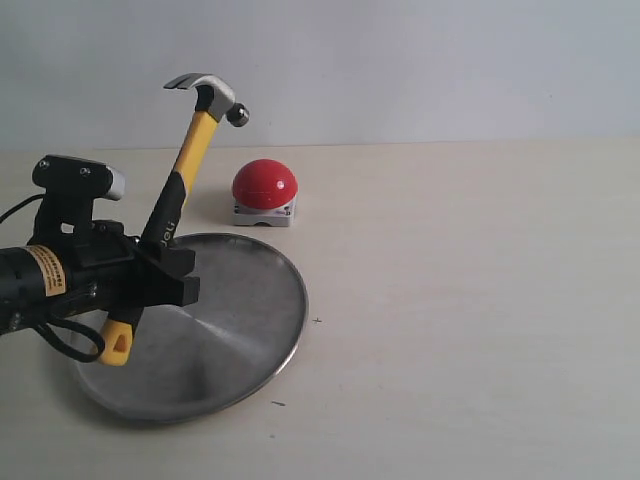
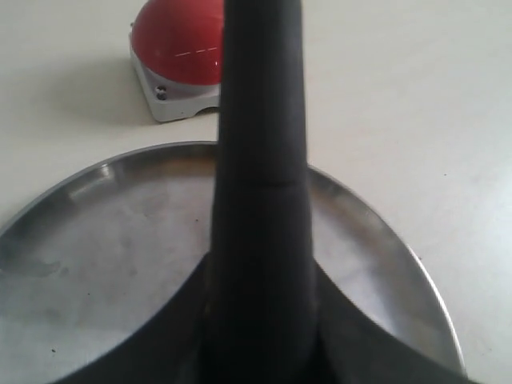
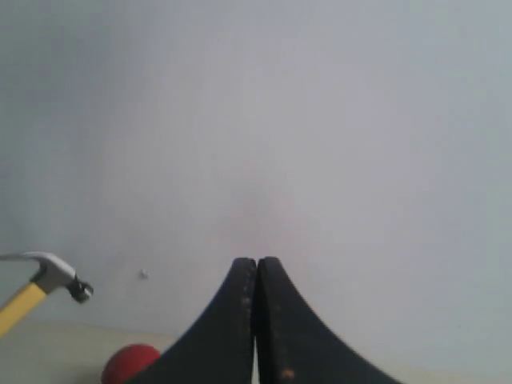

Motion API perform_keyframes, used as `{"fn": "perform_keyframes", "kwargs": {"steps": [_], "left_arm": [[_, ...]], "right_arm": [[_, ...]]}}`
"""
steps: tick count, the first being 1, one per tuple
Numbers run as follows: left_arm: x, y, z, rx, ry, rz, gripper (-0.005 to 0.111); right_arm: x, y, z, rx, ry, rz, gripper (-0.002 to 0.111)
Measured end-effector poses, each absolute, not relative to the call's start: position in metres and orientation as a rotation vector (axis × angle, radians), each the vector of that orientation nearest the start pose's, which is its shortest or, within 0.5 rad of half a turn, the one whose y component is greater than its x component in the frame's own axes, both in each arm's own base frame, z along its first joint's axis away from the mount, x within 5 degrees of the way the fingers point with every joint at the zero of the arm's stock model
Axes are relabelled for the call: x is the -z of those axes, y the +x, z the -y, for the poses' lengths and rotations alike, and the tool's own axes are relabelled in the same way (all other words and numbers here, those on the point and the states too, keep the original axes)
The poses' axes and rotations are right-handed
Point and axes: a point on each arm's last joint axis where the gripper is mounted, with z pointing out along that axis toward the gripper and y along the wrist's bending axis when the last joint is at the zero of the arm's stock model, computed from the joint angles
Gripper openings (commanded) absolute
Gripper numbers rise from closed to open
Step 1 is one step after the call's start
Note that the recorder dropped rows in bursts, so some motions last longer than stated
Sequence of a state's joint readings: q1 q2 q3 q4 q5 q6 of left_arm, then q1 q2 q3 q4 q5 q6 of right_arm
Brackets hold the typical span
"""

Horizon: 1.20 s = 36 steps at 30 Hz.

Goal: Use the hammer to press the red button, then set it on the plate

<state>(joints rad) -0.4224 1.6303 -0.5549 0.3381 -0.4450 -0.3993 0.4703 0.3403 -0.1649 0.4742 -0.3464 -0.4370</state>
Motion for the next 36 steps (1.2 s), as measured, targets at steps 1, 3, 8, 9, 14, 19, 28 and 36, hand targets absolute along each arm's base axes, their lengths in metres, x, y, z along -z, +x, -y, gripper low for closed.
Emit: {"fn": "perform_keyframes", "kwargs": {"steps": [1, 3, 8, 9, 14, 19, 28, 36], "left_arm": [[-0.157, 0.257, 0.130, 0.452, 0.440, -2.119, 0.000], [-0.157, 0.257, 0.130, 0.452, 0.440, -2.119, 0.000], [-0.159, 0.259, 0.131, 0.454, 0.439, -2.108, 0.000], [-0.160, 0.260, 0.131, 0.454, 0.438, -2.107, 0.000], [-0.160, 0.261, 0.131, 0.455, 0.434, -2.110, 0.000], [-0.167, 0.270, 0.133, 0.440, 0.393, -2.146, 0.000], [-0.188, 0.292, 0.137, 0.370, 0.372, -2.177, 0.000], [-0.187, 0.311, 0.143, 0.324, 0.363, -2.227, 0.000]], "right_arm": [[-0.270, 0.083, -0.027, -0.280, -0.206, -1.370, 0.000], [-0.266, 0.084, -0.028, -0.253, -0.248, -1.400, 0.000], [-0.264, 0.083, -0.029, -0.239, -0.273, -1.415, 0.000], [-0.264, 0.083, -0.029, -0.238, -0.276, -1.417, 0.000], [-0.264, 0.083, -0.029, -0.231, -0.284, -1.418, 0.000], [-0.252, 0.082, -0.036, -0.258, -0.390, -1.528, 0.000], [-0.232, 0.074, -0.046, -0.340, -0.563, -1.718, 0.000], [-0.231, 0.073, -0.046, -0.343, -0.571, -1.725, 0.000]]}}
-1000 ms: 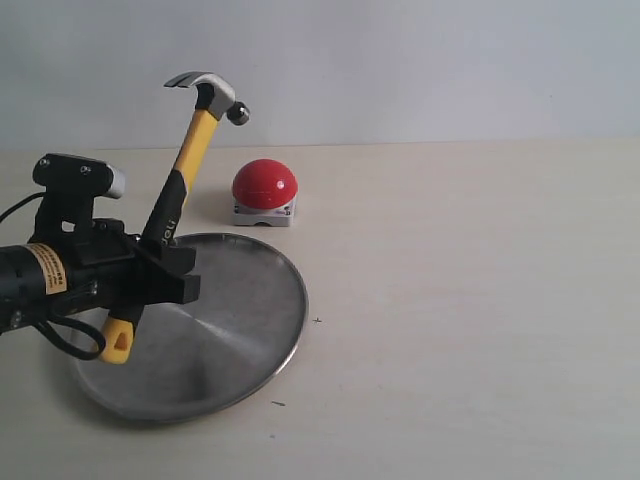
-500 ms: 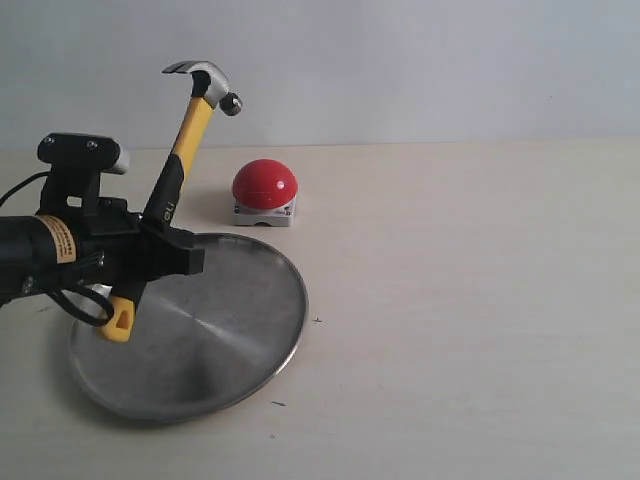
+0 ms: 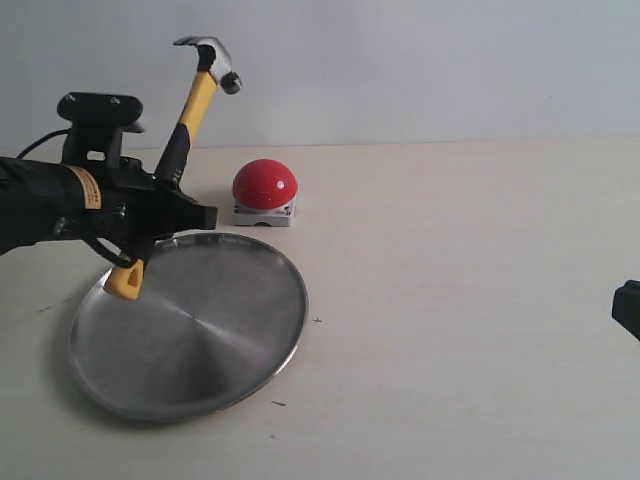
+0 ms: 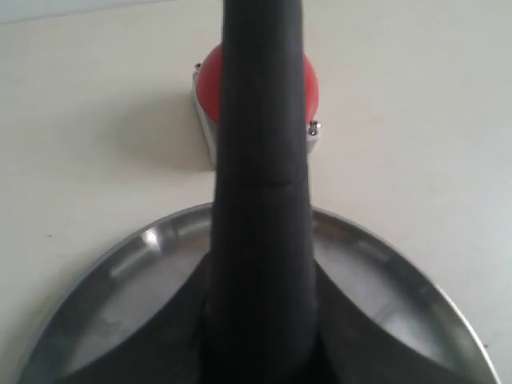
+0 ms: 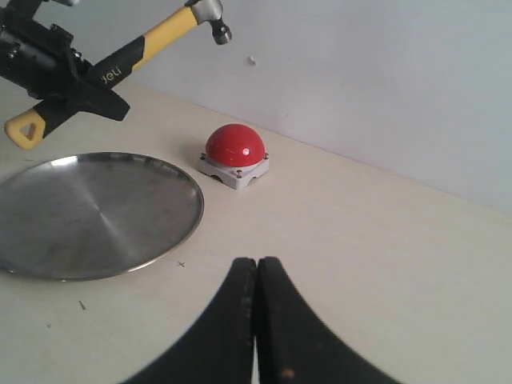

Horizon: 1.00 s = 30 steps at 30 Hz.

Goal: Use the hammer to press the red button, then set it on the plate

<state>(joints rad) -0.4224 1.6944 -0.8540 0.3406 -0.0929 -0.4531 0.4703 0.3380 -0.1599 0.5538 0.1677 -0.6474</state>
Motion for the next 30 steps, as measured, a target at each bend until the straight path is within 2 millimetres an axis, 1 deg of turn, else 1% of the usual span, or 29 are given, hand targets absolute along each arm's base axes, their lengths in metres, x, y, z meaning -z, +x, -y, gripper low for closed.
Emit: {"fn": "perform_keyframes", "kwargs": {"steps": [2, 3, 6, 9, 12, 15, 24, 30], "left_arm": [[-0.178, 0.318, 0.145, 0.309, 0.365, -2.260, 0.000], [-0.170, 0.321, 0.148, 0.297, 0.373, -2.292, 0.000], [-0.155, 0.327, 0.158, 0.267, 0.401, -2.358, 0.000], [-0.146, 0.332, 0.169, 0.240, 0.437, -2.403, 0.000], [-0.145, 0.338, 0.176, 0.228, 0.463, -2.404, 0.000], [-0.146, 0.341, 0.178, 0.228, 0.463, -2.396, 0.000], [-0.142, 0.338, 0.173, 0.177, 0.463, -2.462, 0.000], [-0.141, 0.337, 0.173, 0.172, 0.463, -2.467, 0.000]], "right_arm": [[-0.231, 0.073, -0.046, -0.343, -0.571, -1.725, 0.000], [-0.231, 0.073, -0.046, -0.343, -0.571, -1.725, 0.000], [-0.231, 0.073, -0.046, -0.343, -0.571, -1.725, 0.000], [-0.231, 0.073, -0.046, -0.343, -0.571, -1.725, 0.000], [-0.231, 0.073, -0.046, -0.343, -0.571, -1.725, 0.000], [-0.231, 0.073, -0.046, -0.343, -0.571, -1.725, 0.000], [-0.231, 0.073, -0.046, -0.343, -0.571, -1.725, 0.000], [-0.231, 0.073, -0.046, -0.343, -0.571, -1.725, 0.000]]}}
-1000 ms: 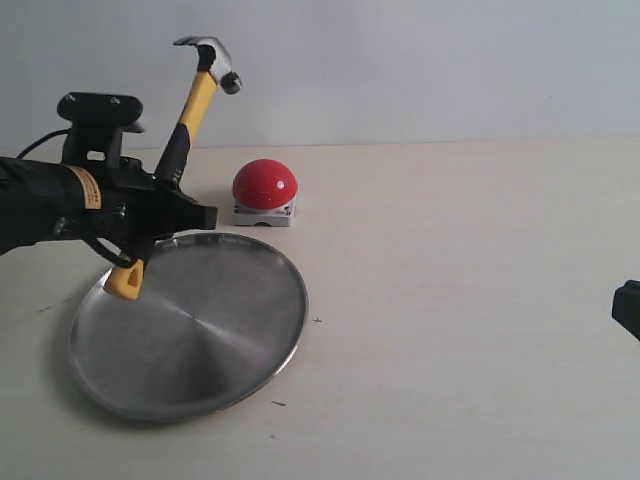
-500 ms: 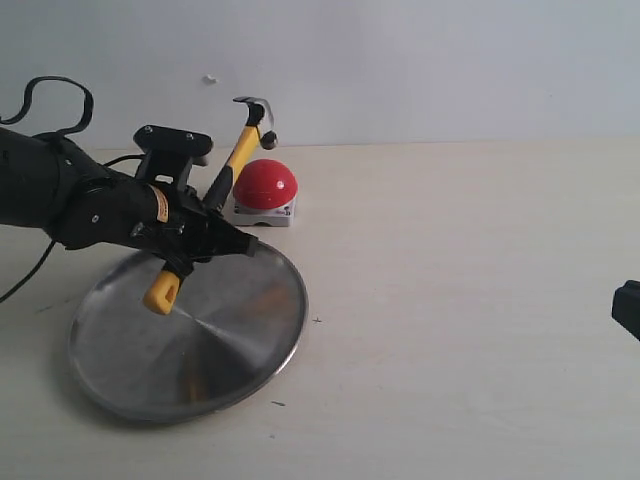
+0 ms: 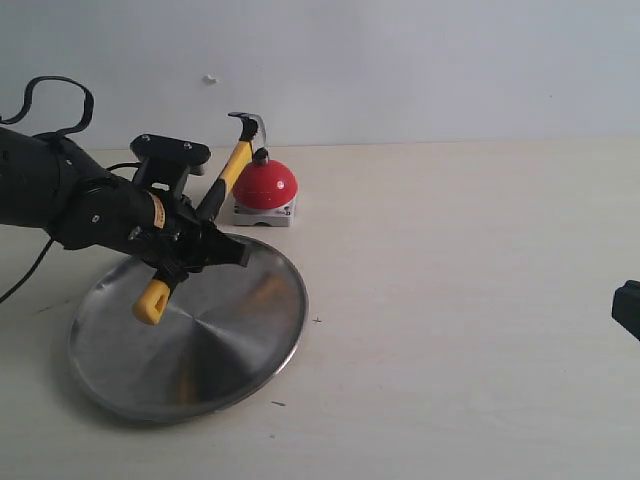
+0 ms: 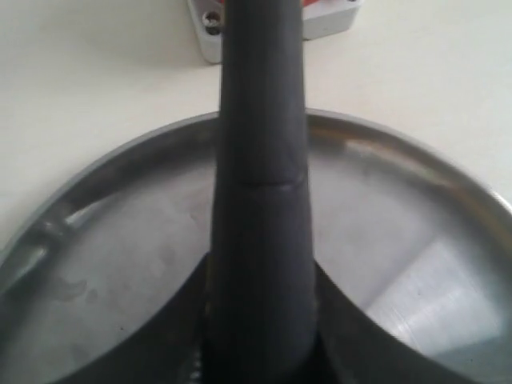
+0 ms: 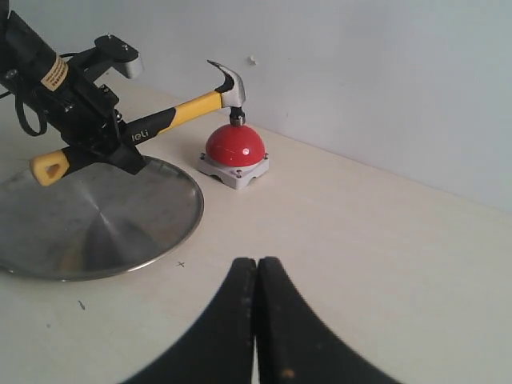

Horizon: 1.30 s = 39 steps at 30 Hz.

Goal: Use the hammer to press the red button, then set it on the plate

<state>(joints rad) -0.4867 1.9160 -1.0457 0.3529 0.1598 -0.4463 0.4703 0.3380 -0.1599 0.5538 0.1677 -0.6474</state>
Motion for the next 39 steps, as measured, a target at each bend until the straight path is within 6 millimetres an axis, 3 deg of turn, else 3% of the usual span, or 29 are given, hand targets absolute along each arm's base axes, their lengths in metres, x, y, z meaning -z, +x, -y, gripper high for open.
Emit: {"fn": "perform_keyframes", "kwargs": {"steps": [7, 9, 14, 17, 20, 22, 23, 25, 28, 30, 39], "left_arm": [[-0.142, 0.337, 0.173, 0.172, 0.465, -2.465, 0.000], [-0.152, 0.337, 0.172, 0.176, 0.459, -2.445, 0.000], [-0.214, 0.329, 0.169, 0.239, 0.424, -2.273, 0.000], [-0.229, 0.327, 0.168, 0.251, 0.438, -2.214, 0.000], [-0.211, 0.331, 0.171, 0.241, 0.446, -2.261, 0.000], [-0.179, 0.335, 0.173, 0.222, 0.454, -2.348, 0.000], [-0.152, 0.336, 0.174, 0.200, 0.462, -2.424, 0.000], [-0.125, 0.336, 0.173, 0.171, 0.475, -2.501, 0.000], [-0.117, 0.335, 0.172, 0.152, 0.485, -2.530, 0.000], [-0.125, 0.335, 0.172, 0.154, 0.484, -2.515, 0.000], [-0.209, 0.323, 0.164, 0.200, 0.433, -2.330, 0.000]], "right_arm": [[-0.231, 0.073, -0.046, -0.343, -0.571, -1.725, 0.000], [-0.231, 0.073, -0.046, -0.343, -0.571, -1.725, 0.000], [-0.231, 0.073, -0.046, -0.343, -0.571, -1.725, 0.000], [-0.231, 0.073, -0.046, -0.344, -0.570, -1.725, 0.000], [-0.231, 0.073, -0.046, -0.344, -0.570, -1.725, 0.000], [-0.231, 0.073, -0.046, -0.344, -0.570, -1.725, 0.000], [-0.231, 0.073, -0.046, -0.344, -0.570, -1.725, 0.000], [-0.231, 0.073, -0.046, -0.344, -0.570, -1.725, 0.000], [-0.231, 0.073, -0.046, -0.344, -0.570, -1.725, 0.000], [-0.231, 0.073, -0.046, -0.344, -0.570, -1.725, 0.000], [-0.231, 0.073, -0.046, -0.356, -0.559, -1.728, 0.000]]}}
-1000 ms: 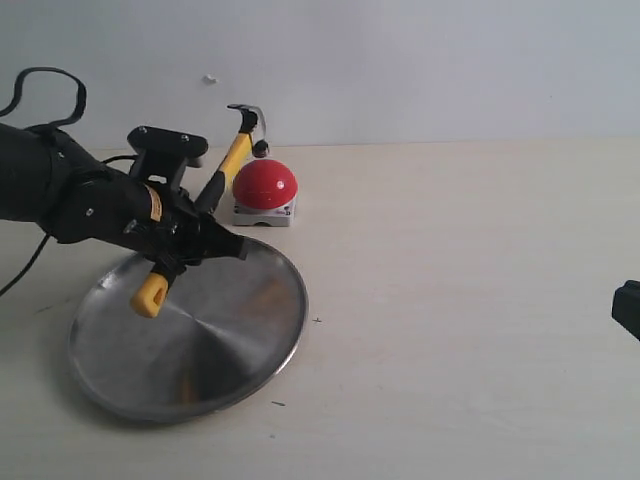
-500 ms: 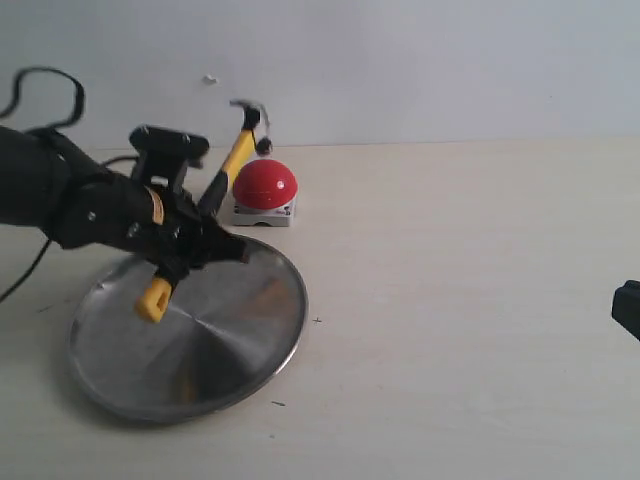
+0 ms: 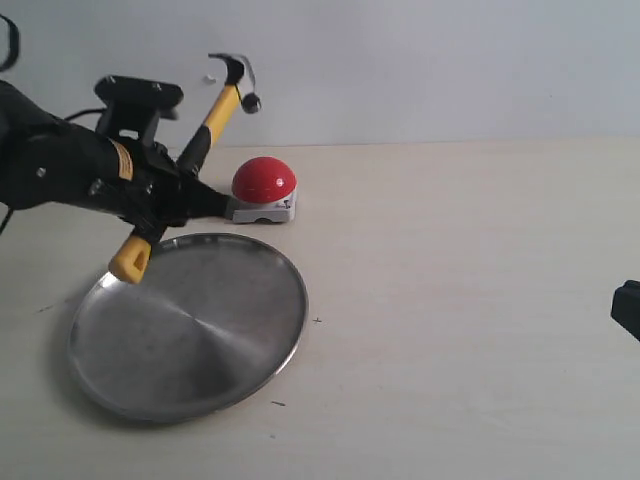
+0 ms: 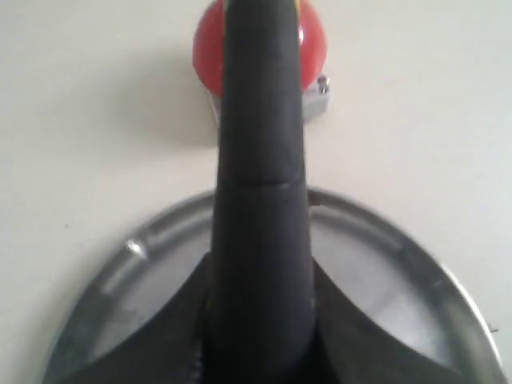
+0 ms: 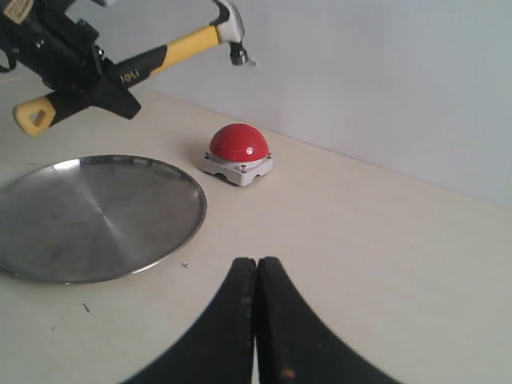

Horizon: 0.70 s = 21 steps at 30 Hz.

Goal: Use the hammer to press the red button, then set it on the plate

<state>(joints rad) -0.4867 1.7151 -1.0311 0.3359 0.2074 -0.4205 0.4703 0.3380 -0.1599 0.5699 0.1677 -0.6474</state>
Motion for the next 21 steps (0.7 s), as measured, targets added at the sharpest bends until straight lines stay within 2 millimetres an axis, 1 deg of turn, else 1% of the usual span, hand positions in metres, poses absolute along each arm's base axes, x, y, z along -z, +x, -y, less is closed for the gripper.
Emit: {"fn": "perform_keyframes", "kwargs": {"steps": [2, 4, 6, 8, 13, 21], "left_arm": [[-0.226, 0.319, 0.161, 0.209, 0.422, -2.294, 0.000], [-0.237, 0.314, 0.158, 0.205, 0.413, -2.280, 0.000], [-0.240, 0.309, 0.155, 0.200, 0.411, -2.283, 0.000], [-0.239, 0.304, 0.152, 0.198, 0.412, -2.290, 0.000], [-0.229, 0.287, 0.145, 0.209, 0.425, -2.298, 0.000], [-0.215, 0.266, 0.139, 0.284, 0.450, -2.235, 0.000]], "right_arm": [[-0.231, 0.073, -0.046, -0.358, -0.557, -1.729, 0.000], [-0.231, 0.073, -0.046, -0.359, -0.556, -1.729, 0.000], [-0.231, 0.073, -0.046, -0.359, -0.556, -1.729, 0.000], [-0.231, 0.073, -0.046, -0.359, -0.556, -1.729, 0.000], [-0.231, 0.073, -0.047, -0.363, -0.553, -1.730, 0.000], [-0.231, 0.073, -0.047, -0.362, -0.553, -1.730, 0.000]]}}
